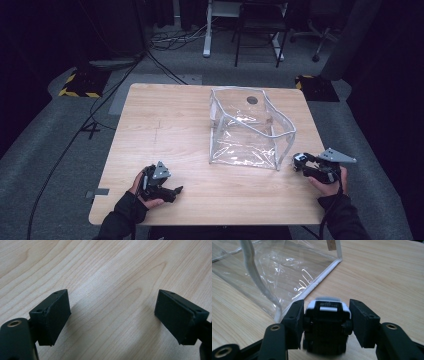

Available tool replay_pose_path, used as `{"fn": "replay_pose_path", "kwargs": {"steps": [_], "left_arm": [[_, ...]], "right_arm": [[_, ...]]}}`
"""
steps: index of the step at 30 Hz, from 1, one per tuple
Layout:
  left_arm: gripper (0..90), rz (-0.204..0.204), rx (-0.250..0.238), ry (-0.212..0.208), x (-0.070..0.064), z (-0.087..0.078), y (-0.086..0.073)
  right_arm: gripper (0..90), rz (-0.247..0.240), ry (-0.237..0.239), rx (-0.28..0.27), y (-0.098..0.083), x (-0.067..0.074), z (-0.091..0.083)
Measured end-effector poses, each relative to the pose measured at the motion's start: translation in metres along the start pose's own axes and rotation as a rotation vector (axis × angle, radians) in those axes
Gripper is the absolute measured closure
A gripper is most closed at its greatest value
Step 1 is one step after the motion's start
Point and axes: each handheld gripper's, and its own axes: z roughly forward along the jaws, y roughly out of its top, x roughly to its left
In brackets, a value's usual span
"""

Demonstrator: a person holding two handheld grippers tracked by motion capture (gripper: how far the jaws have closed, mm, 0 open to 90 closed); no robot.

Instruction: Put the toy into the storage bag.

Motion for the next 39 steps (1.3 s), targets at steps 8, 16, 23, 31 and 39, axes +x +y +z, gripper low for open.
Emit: {"fn": "replay_pose_path", "kwargs": {"steps": [8,16,23,31,39], "left_arm": [[13.6,-0.003,-0.004,0.007,0.000,0.000,0.000],[13.6,-0.003,-0.004,0.006,0.000,0.000,0.000],[13.6,-0.003,-0.004,0.008,0.000,0.000,0.000],[13.6,-0.002,-0.004,0.007,0.000,0.000,0.000],[13.6,-0.002,-0.004,0.008,0.000,0.000,0.000]], "right_arm": [[48.2,-0.003,-0.010,-0.009,0.017,-0.002,-0.006],[48.2,0.029,-0.001,-0.024,0.031,-0.014,-0.007],[48.2,0.014,0.013,-0.015,0.044,-0.014,-0.005],[48.2,0.012,-0.003,-0.036,0.065,-0.013,-0.011],[48.2,-0.014,-0.018,-0.071,0.091,-0.013,-0.022]]}}
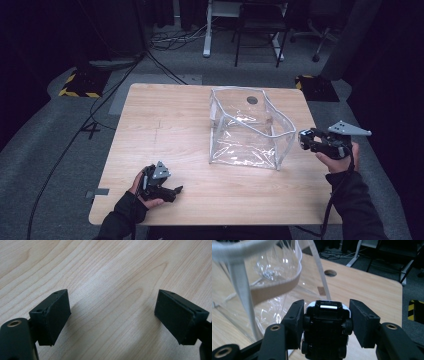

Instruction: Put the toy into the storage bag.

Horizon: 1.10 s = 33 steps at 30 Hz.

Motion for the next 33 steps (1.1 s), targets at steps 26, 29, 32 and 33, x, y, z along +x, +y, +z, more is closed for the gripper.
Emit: {"fn": "replay_pose_path", "kwargs": {"steps": [26,29,32,33], "left_arm": [[13.6,0.000,0.000,0.000,0.000,0.000,0.000],[13.6,-0.001,0.000,-0.001,0.000,0.000,0.000],[13.6,0.000,0.000,0.000,0.000,0.000,0.000],[13.6,0.000,0.000,0.000,0.000,0.000,0.000]], "right_arm": [[48.2,-0.052,-0.038,-0.067,0.066,0.002,-0.011],[48.2,-0.054,-0.046,-0.072,0.072,0.002,-0.012],[48.2,-0.058,-0.055,-0.081,0.079,0.002,-0.013],[48.2,-0.053,-0.056,-0.083,0.081,0.002,-0.013]]}}
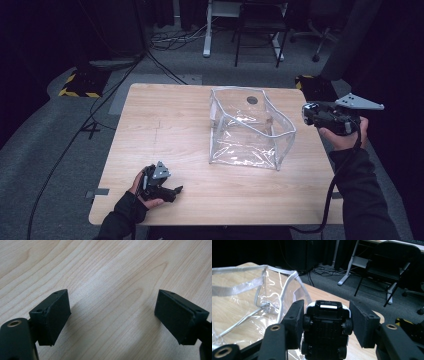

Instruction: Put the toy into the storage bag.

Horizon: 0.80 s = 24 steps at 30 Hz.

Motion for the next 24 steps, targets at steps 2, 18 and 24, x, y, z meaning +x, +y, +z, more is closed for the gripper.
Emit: {"fn": "replay_pose_path", "kwargs": {"steps": [2,18,24], "left_arm": [[13.6,-0.001,0.000,-0.001,0.000,0.000,0.000],[13.6,0.000,0.000,0.000,0.000,0.000,0.000],[13.6,0.000,0.000,0.000,0.000,0.000,0.000]], "right_arm": [[48.2,-0.003,0.002,-0.008,0.005,0.000,-0.001],[48.2,-0.014,0.011,-0.041,0.027,0.006,0.001],[48.1,-0.020,0.021,-0.049,0.033,0.013,0.005]]}}
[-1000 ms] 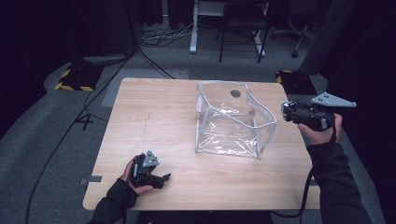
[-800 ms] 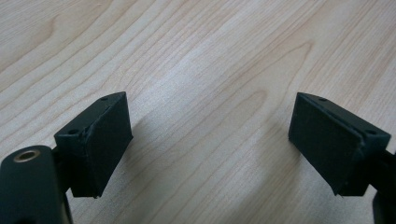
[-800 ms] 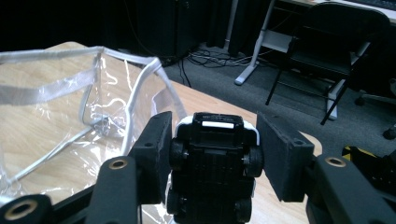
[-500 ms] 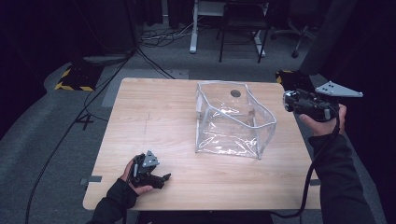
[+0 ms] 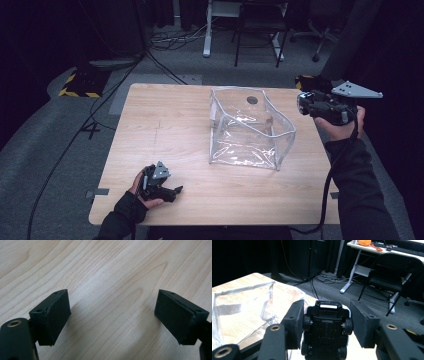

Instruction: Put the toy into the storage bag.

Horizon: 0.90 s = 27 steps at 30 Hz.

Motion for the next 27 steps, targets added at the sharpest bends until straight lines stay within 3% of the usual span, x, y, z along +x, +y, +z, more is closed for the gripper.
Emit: {"fn": "replay_pose_path", "kwargs": {"steps": [14,27], "left_arm": [[13.6,-0.001,0.001,-0.001,0.000,0.000,0.000],[13.6,0.000,0.000,-0.001,0.000,0.000,0.000]], "right_arm": [[48.1,-0.029,0.039,-0.001,0.011,0.018,0.014],[48.1,-0.057,0.103,0.000,0.021,0.041,0.037]]}}
